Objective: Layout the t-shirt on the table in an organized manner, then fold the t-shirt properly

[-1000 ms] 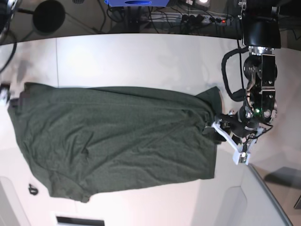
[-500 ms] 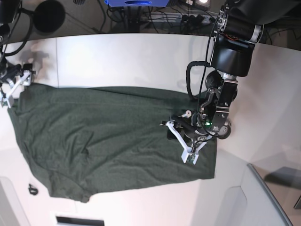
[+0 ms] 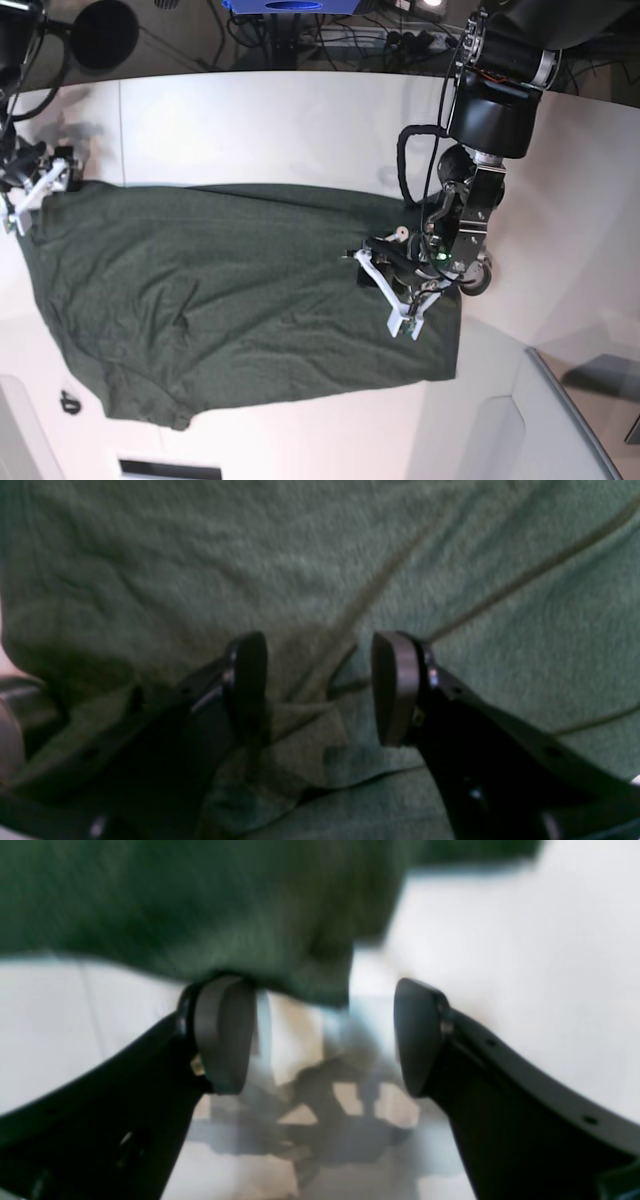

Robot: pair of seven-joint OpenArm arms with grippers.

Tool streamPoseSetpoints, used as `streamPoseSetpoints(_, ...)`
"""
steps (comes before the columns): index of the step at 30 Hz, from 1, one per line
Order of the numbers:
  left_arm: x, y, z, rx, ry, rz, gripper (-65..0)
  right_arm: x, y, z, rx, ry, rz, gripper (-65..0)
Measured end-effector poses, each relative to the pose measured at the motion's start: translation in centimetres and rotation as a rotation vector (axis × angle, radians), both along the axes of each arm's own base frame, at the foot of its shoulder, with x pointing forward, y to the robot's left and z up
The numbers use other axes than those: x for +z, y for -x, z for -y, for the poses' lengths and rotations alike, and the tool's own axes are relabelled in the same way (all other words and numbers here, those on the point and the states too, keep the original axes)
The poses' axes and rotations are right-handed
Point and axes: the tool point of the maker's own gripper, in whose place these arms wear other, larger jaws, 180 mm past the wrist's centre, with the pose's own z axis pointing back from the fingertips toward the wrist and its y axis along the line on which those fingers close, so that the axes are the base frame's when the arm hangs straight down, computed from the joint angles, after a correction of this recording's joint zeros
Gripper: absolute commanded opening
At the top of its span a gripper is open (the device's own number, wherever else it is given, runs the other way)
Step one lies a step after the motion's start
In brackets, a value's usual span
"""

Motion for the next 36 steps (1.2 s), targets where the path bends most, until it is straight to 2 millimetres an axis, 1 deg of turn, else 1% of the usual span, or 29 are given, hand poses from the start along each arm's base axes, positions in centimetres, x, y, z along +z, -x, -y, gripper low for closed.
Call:
streamPoseSetpoints(7,0.2,-0.3,0.0,0.003,0.002,0.006,-33.1,0.0,0.0,-0.1,0.006,-0.006,0.004,-24.0)
streamPoseSetpoints(8,0.2,-0.3,-0.1,0.003,0.001,0.006,-33.1,0.0,0.0,-0.2,0.006,-0.006,0.005,-25.7)
streamPoseSetpoints(9,0.3,-0.3,-0.1,0.003,0.000,0.006,-33.1,0.0,-0.2,-0.2,0.005,-0.007,0.007,-29.6)
streamPoseSetpoints(10,0.2,-0.3,-0.2,0.003,-0.002,0.006,-33.1,-0.1,-0.2,-0.2,0.004,-0.010,0.004,-34.8)
streamPoseSetpoints(11,0.2,-0.3,-0.3,0.004,-0.002,0.006,-33.1,-0.3,-0.4,-0.4,0.013,-0.009,0.002,-41.1)
streamPoseSetpoints(13,0.3,-0.3,-0.3,0.005,-0.001,0.007,-33.1,-0.5,-1.1,-1.0,0.049,-0.007,-0.004,-55.8)
streamPoseSetpoints(14,0.3,-0.3,-0.3,0.005,-0.002,0.008,-33.1,-0.6,-1.5,-1.5,0.062,-0.012,-0.005,-59.9)
streamPoseSetpoints(17,0.4,-0.5,-0.5,0.006,-0.005,0.010,-33.1,-0.7,-1.9,-2.6,0.058,-0.049,0.010,-61.4)
streamPoseSetpoints(20,0.3,-0.4,-0.7,0.008,-0.008,0.008,-33.1,-0.4,-1.8,-2.8,0.074,-0.043,0.007,-61.7)
streamPoseSetpoints(21,0.3,-0.4,-0.8,0.009,-0.011,0.008,-33.1,-0.3,-1.5,-2.8,0.090,-0.028,-0.023,-61.7)
streamPoseSetpoints(23,0.4,-0.5,-0.7,0.008,-0.008,0.010,-33.1,-0.2,-0.2,-2.9,0.120,0.004,-0.097,-61.7)
streamPoseSetpoints(25,0.3,-0.4,-0.7,0.008,-0.009,0.009,-33.1,0.4,1.1,-3.1,0.158,0.048,-0.152,-61.7)
streamPoseSetpoints(27,0.4,-0.5,-0.6,0.006,-0.008,0.012,-33.1,1.6,1.6,-3.4,0.196,0.081,-0.162,-61.7)
streamPoseSetpoints(28,0.5,-0.5,-0.3,0.004,-0.004,0.014,-33.1,2.4,1.6,-3.5,0.212,0.109,-0.166,-61.7)
streamPoseSetpoints(30,0.6,-0.6,-0.1,0.003,-0.001,0.016,-33.1,4.6,0.7,-3.7,0.230,0.137,-0.128,-61.7)
streamPoseSetpoints(32,0.7,-0.8,0.0,0.001,0.001,0.022,-33.1,6.5,0.3,-3.2,0.225,0.174,-0.117,-61.7)
streamPoseSetpoints(34,0.8,-1.0,-0.2,0.003,-0.002,0.023,-33.1,7.8,0.6,-2.4,0.218,0.230,-0.139,-61.7)
streamPoseSetpoints(36,0.8,-1.0,-0.2,0.003,-0.001,0.024,-33.1,9.6,0.2,-2.6,0.234,0.266,-0.116,-61.7)
